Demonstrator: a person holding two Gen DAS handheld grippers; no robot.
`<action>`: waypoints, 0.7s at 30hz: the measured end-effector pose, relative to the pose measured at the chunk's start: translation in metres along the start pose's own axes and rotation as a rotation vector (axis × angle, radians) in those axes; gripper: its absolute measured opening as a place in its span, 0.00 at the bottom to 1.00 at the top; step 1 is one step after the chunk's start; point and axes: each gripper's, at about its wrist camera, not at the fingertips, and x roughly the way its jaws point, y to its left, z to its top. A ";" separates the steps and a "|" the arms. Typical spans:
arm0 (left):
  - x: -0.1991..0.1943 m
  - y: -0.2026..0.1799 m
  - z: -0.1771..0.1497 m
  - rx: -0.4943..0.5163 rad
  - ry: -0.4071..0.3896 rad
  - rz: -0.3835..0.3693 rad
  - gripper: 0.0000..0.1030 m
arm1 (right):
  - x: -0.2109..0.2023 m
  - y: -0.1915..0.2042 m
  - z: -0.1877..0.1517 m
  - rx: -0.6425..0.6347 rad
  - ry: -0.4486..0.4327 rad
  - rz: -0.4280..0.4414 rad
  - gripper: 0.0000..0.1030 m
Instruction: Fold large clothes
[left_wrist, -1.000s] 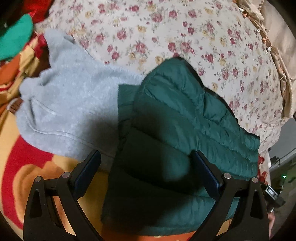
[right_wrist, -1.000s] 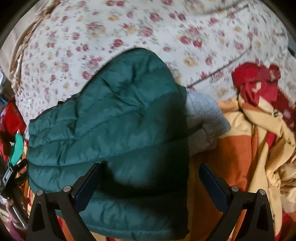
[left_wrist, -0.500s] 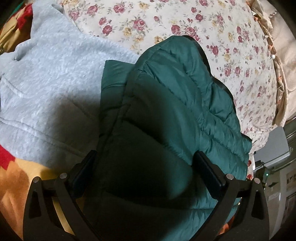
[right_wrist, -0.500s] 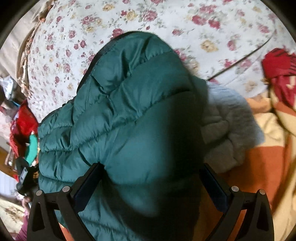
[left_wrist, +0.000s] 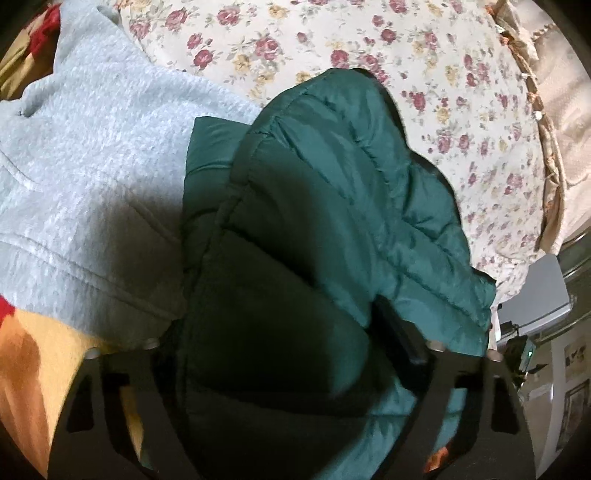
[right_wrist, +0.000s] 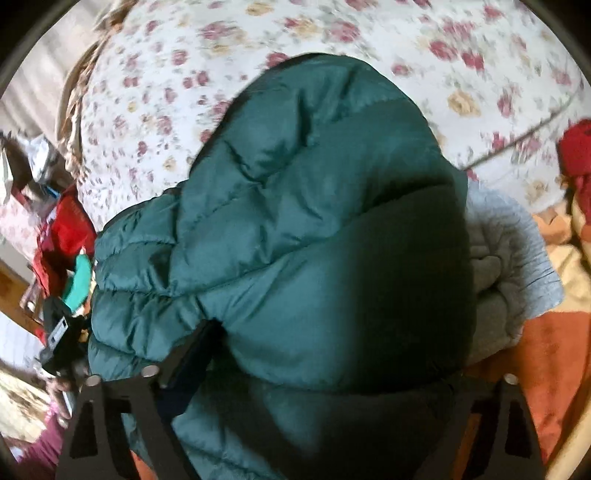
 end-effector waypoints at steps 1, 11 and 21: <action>-0.004 -0.002 0.000 0.010 -0.004 -0.003 0.69 | -0.003 0.004 -0.001 -0.005 -0.005 -0.002 0.71; -0.042 -0.023 -0.013 0.084 -0.029 -0.021 0.43 | -0.054 0.032 -0.012 -0.022 -0.061 0.039 0.44; -0.119 -0.036 -0.060 0.154 0.013 -0.053 0.41 | -0.110 0.056 -0.066 -0.026 -0.024 0.104 0.43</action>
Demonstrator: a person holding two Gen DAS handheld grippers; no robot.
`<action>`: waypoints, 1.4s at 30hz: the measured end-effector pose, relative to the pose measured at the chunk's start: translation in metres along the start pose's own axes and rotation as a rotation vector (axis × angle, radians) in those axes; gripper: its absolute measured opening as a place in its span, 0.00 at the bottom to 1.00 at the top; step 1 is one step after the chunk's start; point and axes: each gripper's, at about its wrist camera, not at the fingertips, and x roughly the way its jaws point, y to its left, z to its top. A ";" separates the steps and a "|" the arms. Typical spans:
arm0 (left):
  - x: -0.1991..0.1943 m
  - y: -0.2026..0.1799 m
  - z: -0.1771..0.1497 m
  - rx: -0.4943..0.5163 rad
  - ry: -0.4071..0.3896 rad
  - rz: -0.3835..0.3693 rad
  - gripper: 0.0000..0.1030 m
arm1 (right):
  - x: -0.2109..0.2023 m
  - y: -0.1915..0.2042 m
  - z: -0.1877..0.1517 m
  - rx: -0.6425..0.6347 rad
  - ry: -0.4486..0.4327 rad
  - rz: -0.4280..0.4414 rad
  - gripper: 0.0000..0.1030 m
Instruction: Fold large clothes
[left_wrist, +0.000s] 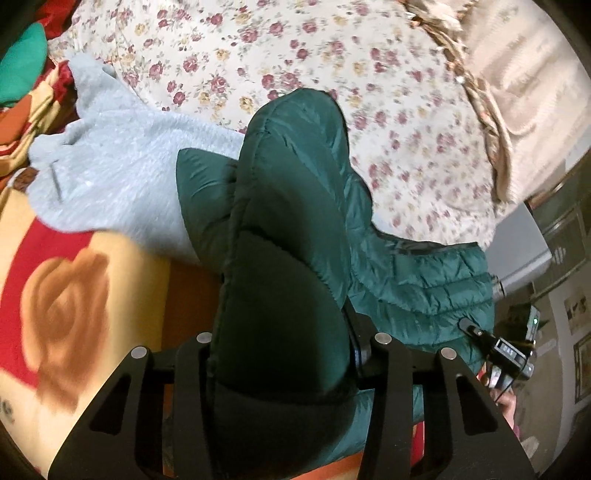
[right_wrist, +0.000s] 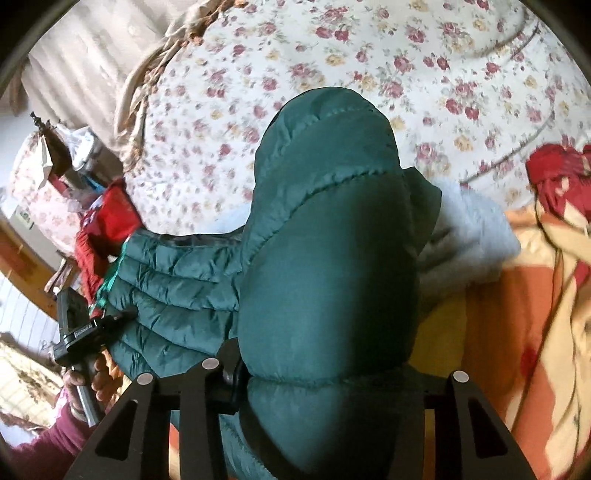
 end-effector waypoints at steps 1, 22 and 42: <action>-0.007 -0.002 -0.005 0.008 0.002 0.000 0.41 | -0.003 0.004 -0.007 0.001 0.012 0.005 0.43; -0.027 0.018 -0.064 -0.007 0.012 0.257 0.77 | -0.001 0.000 -0.059 0.035 0.081 -0.282 0.70; -0.072 -0.100 -0.110 0.279 -0.242 0.449 0.77 | -0.058 0.108 -0.097 -0.113 -0.156 -0.377 0.83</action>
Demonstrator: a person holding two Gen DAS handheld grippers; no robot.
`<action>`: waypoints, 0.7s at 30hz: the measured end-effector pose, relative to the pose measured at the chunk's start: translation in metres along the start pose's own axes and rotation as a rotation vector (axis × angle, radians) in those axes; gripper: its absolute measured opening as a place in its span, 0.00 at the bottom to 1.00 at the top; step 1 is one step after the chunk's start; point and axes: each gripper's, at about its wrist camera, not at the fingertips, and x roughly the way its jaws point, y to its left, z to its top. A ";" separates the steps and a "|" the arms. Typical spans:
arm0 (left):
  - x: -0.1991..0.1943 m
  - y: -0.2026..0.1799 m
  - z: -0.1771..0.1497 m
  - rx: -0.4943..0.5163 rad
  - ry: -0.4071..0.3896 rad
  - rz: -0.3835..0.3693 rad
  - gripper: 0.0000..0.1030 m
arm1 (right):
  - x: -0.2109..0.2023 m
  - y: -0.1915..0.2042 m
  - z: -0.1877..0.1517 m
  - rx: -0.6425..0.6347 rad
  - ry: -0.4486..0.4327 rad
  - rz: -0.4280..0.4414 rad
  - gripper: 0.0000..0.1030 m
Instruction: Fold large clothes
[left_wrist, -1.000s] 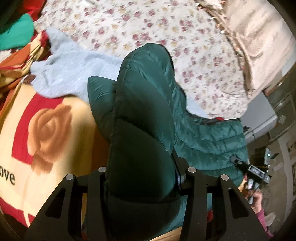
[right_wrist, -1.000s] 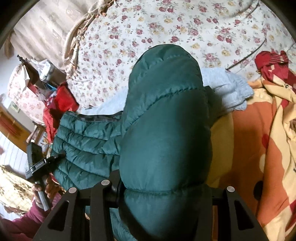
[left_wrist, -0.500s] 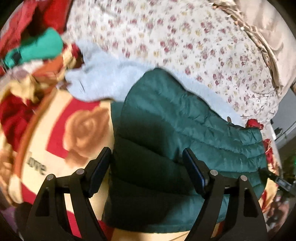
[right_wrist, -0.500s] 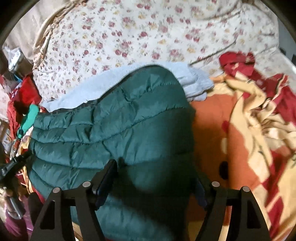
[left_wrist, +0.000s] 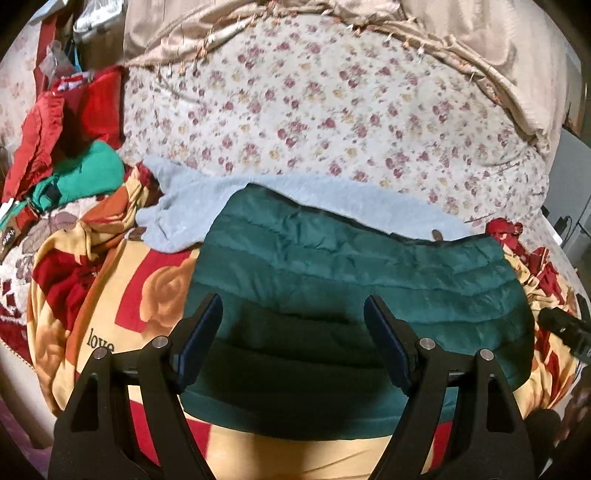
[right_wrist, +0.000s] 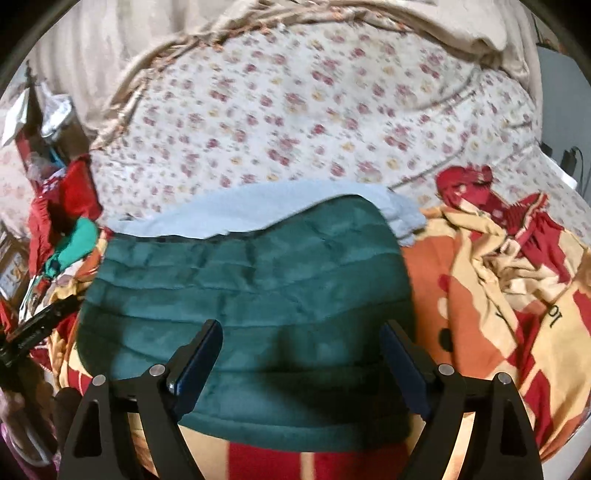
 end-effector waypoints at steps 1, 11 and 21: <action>-0.003 -0.004 -0.001 0.003 -0.013 0.001 0.77 | -0.001 0.009 -0.002 -0.014 -0.010 0.007 0.83; -0.033 -0.020 -0.008 0.037 -0.117 0.040 0.77 | -0.006 0.066 -0.012 -0.091 -0.069 0.036 0.83; -0.052 -0.026 -0.018 0.052 -0.163 0.054 0.77 | -0.025 0.089 -0.018 -0.126 -0.134 0.015 0.96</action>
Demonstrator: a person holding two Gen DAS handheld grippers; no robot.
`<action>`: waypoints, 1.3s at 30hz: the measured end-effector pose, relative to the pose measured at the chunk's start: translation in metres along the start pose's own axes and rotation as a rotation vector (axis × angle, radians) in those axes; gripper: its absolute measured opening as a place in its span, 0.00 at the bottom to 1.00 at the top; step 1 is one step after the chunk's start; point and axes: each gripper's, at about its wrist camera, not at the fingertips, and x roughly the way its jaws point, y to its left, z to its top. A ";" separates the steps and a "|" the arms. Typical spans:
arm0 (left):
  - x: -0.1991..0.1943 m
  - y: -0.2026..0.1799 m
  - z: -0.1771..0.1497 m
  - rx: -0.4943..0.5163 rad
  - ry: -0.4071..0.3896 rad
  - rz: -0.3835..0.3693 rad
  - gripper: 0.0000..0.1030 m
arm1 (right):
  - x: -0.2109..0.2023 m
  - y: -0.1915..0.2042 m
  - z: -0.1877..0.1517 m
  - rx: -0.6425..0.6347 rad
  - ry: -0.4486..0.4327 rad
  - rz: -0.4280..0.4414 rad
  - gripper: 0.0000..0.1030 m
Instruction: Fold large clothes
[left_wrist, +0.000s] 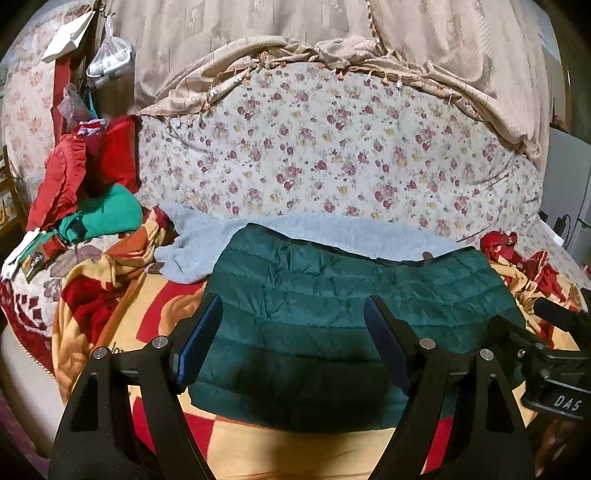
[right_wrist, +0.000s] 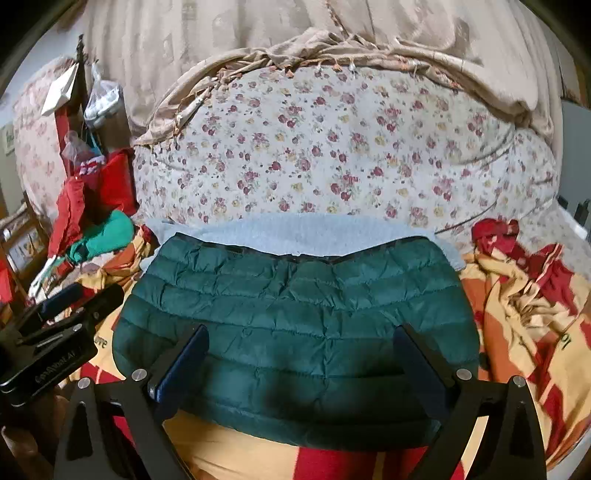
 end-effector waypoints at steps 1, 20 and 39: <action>-0.001 0.000 0.000 -0.001 -0.001 0.003 0.77 | -0.001 0.001 -0.001 -0.001 -0.002 0.000 0.96; -0.011 -0.008 -0.004 0.020 -0.041 0.062 0.77 | 0.001 0.007 -0.008 0.005 0.000 -0.017 0.96; -0.006 -0.004 -0.008 0.008 -0.029 0.075 0.77 | 0.003 0.005 -0.012 0.004 0.001 -0.029 1.00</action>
